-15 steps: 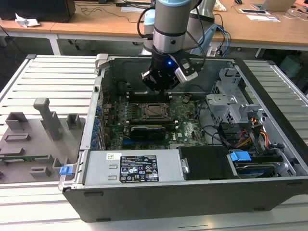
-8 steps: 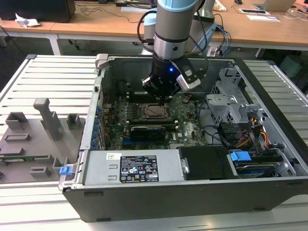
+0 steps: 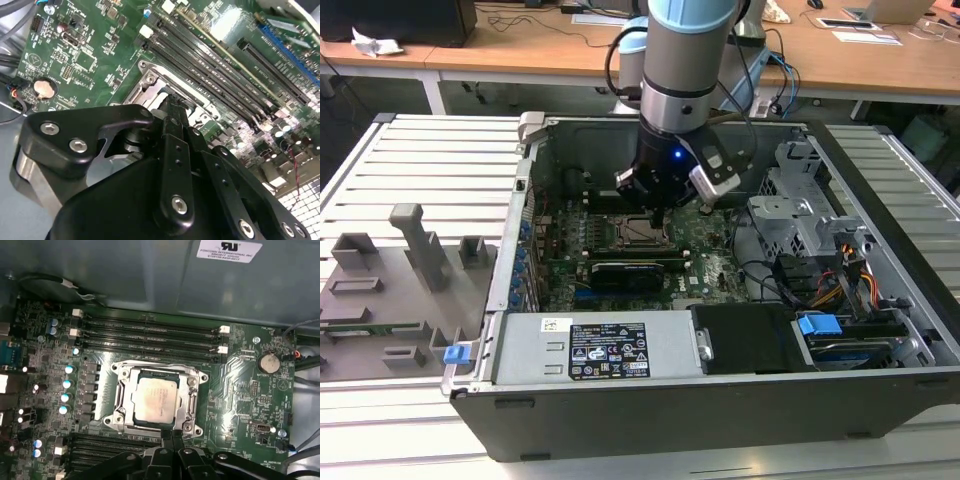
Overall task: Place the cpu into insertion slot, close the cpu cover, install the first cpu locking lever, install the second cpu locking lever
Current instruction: 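Install the second cpu locking lever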
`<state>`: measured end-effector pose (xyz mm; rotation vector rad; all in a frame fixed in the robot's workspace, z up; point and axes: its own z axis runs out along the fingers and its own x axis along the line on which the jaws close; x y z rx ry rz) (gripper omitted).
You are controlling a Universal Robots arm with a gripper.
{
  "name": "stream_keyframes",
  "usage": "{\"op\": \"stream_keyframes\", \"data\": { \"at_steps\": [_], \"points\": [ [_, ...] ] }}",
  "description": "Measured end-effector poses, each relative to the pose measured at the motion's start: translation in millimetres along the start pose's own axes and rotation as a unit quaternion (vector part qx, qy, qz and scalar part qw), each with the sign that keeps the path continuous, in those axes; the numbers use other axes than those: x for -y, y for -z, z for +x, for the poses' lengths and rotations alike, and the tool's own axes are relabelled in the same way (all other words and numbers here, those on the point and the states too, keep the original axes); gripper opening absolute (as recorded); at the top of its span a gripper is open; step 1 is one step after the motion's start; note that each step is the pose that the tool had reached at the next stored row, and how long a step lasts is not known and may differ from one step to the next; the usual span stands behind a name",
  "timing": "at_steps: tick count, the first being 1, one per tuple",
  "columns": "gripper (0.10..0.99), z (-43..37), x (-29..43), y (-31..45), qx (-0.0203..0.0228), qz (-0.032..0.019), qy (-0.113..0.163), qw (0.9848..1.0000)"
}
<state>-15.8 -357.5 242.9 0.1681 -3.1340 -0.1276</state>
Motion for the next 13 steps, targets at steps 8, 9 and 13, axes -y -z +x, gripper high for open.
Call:
{"op": "stream_keyframes", "data": {
  "at_steps": [8,9,13],
  "points": [
    [0.106,3.0,11.8,-1.1,0.0023,-0.0224,0.000,0.9997],
    [0.106,3.9,12.6,-1.1,0.0023,-0.0225,0.000,0.9997],
    [0.106,8.5,13.9,-1.1,0.0024,-0.0229,0.000,0.9997]
  ]
}}
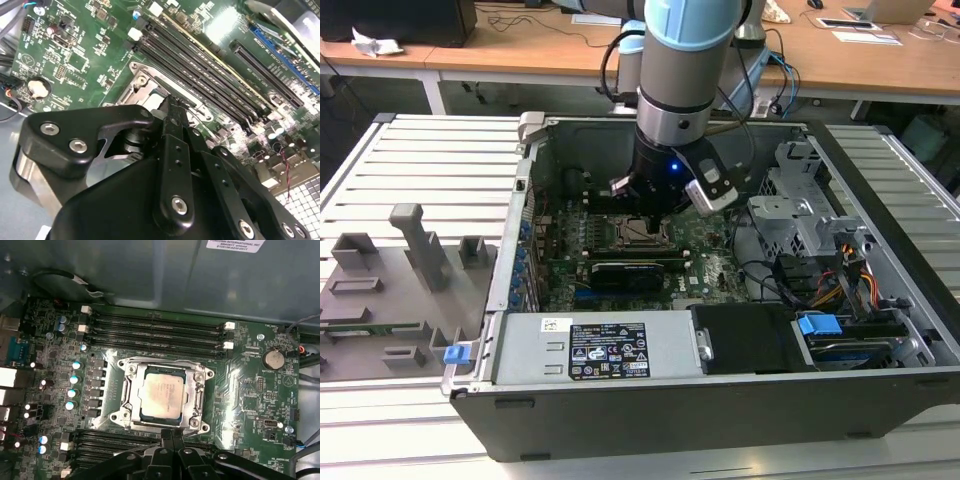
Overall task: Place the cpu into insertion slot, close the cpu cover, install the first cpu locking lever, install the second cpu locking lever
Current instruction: 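Install the second cpu locking lever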
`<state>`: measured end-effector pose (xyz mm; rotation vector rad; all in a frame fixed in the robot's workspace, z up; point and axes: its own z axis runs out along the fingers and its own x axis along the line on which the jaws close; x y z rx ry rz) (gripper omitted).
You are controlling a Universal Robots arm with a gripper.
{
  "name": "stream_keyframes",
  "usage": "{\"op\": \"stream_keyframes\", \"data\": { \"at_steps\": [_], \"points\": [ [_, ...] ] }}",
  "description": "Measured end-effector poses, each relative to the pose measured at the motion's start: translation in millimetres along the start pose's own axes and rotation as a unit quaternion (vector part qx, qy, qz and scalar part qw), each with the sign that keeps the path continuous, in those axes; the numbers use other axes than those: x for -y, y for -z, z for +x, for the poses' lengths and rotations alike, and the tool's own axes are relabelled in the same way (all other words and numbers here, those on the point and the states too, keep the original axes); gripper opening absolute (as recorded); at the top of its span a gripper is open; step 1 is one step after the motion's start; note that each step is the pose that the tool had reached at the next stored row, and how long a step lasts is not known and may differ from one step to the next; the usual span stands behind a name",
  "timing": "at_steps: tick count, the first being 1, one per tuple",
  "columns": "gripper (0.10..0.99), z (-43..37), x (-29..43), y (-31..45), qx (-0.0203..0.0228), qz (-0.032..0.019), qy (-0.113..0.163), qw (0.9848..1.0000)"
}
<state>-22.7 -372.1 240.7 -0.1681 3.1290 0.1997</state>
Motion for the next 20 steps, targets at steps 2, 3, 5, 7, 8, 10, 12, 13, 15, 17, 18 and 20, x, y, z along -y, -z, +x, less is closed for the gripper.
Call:
{"op": "stream_keyframes", "data": {
  "at_steps": [2,3,5,7,8,10,12,13,15,17,18,20],
  "points": [
    [0.106,3.6,0.6,0.1,0.0000,-0.0003,0.000,1.0000],
    [0.106,5.0,1.2,0.1,0.0000,-0.0004,0.000,1.0000],
    [0.106,8.3,2.8,0.1,0.0000,-0.0007,0.000,1.0000],
    [0.106,16.5,4.3,-0.9,0.0001,-0.0010,0.000,1.0000],
    [0.106,20.4,4.3,-2.1,0.0001,-0.0011,0.000,1.0000],
    [0.106,30.2,4.4,-7.8,0.0001,-0.0012,0.000,1.0000],
    [0.106,33.6,5.0,-14.9,0.0000,-0.0013,0.000,1.0000],
    [0.106,34.3,5.3,-18.3,0.0000,-0.0020,0.001,1.0000],
    [0.106,35.1,6.8,-21.1,0.0002,-0.0071,0.003,1.0000],
    [0.106,37.3,13.3,-21.4,0.0016,-0.0195,0.004,0.9998],
    [0.106,38.3,15.1,-21.5,0.0022,-0.0245,0.004,0.9997],
    [0.106,41.4,18.0,-21.6,0.0033,-0.0349,0.004,0.9994]
  ]
}}
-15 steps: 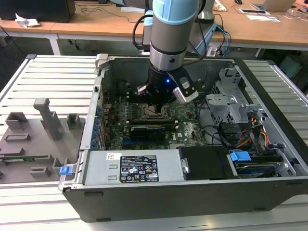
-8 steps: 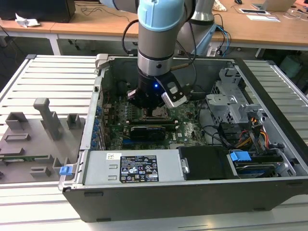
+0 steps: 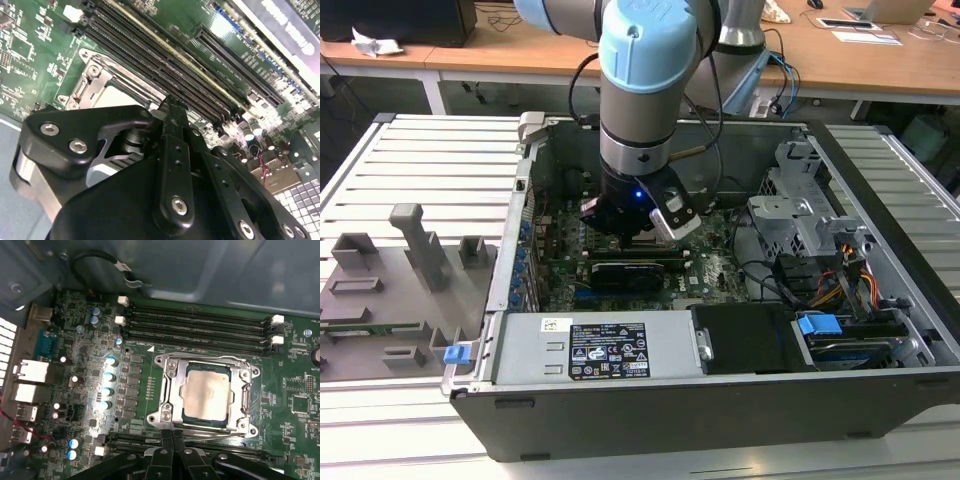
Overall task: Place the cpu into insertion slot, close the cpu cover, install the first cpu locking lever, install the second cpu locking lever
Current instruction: 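Install the second cpu locking lever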
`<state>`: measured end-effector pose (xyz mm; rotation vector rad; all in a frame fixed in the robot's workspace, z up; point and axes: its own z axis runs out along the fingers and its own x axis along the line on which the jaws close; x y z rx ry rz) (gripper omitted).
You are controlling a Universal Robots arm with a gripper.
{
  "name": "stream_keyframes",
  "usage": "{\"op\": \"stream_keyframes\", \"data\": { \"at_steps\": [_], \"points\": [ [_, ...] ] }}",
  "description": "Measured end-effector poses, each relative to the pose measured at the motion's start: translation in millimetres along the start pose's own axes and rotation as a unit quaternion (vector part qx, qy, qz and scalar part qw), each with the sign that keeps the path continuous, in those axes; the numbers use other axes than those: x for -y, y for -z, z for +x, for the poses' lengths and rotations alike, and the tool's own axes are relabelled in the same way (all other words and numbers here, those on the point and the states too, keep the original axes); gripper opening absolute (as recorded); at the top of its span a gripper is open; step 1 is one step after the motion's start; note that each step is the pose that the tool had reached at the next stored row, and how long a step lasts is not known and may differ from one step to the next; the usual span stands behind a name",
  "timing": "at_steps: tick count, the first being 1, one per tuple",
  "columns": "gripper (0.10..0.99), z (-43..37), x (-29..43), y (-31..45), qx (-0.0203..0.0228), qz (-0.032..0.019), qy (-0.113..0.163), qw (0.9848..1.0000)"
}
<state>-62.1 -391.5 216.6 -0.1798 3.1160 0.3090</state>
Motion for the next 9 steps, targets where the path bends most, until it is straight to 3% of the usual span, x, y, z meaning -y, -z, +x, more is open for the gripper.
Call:
{"op": "stream_keyframes", "data": {
  "at_steps": [3,7,9],
  "points": [
    [0.106,5.9,3.4,-1.2,0.0017,-0.0153,0.001,0.9999],
    [0.106,8.3,4.9,-6.6,0.0026,-0.0251,0.002,0.9997],
    [0.106,8.7,5.8,-11.2,0.0029,-0.0275,0.002,0.9996]
  ]
}}
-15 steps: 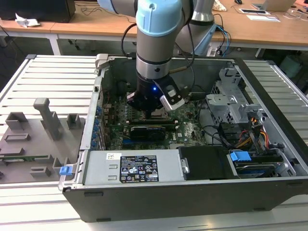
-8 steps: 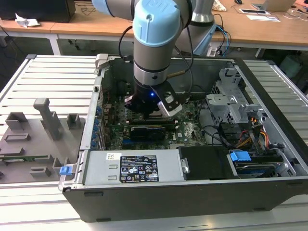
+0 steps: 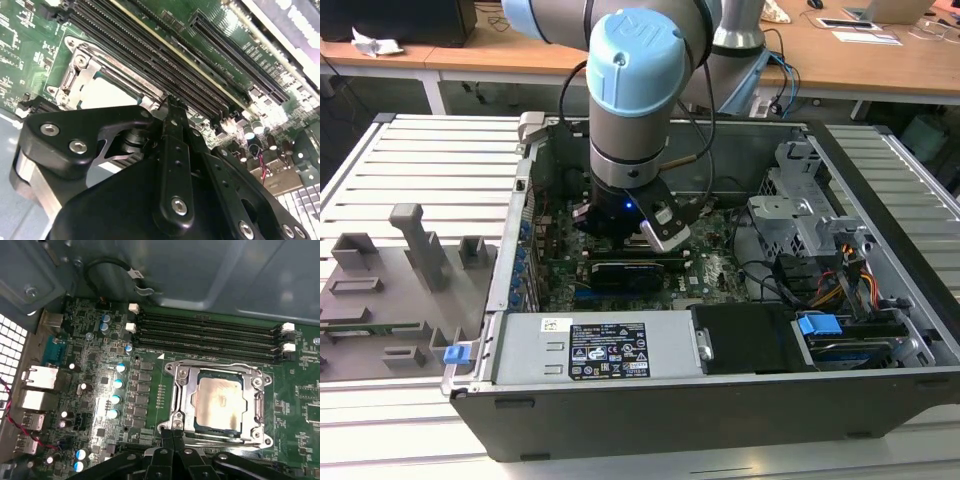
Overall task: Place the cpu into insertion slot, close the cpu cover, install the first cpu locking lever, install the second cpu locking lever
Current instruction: 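Install the second cpu locking lever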
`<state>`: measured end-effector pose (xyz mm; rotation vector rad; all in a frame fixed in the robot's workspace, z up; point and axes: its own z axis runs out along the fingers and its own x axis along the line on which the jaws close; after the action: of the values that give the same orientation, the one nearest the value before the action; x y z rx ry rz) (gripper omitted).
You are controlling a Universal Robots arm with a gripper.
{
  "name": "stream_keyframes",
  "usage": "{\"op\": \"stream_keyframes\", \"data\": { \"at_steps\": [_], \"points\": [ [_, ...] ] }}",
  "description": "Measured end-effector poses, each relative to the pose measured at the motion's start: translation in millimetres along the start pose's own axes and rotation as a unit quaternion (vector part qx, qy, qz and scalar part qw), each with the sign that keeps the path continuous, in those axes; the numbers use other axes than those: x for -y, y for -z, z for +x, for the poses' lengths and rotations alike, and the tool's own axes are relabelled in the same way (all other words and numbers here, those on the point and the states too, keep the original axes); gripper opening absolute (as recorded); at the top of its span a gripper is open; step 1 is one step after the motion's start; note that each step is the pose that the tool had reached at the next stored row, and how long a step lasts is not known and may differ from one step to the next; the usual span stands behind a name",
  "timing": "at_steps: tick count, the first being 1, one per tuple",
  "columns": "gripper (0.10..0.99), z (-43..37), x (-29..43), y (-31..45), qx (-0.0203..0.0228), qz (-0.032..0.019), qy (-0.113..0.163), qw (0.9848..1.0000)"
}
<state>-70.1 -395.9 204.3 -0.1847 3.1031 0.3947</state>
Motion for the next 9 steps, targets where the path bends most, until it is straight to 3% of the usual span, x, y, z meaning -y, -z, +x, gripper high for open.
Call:
{"op": "stream_keyframes", "data": {
  "at_steps": [9],
  "points": [
    [0.106,5.4,1.3,-7.8,0.0012,-0.0141,0.002,0.9999]
  ]
}}
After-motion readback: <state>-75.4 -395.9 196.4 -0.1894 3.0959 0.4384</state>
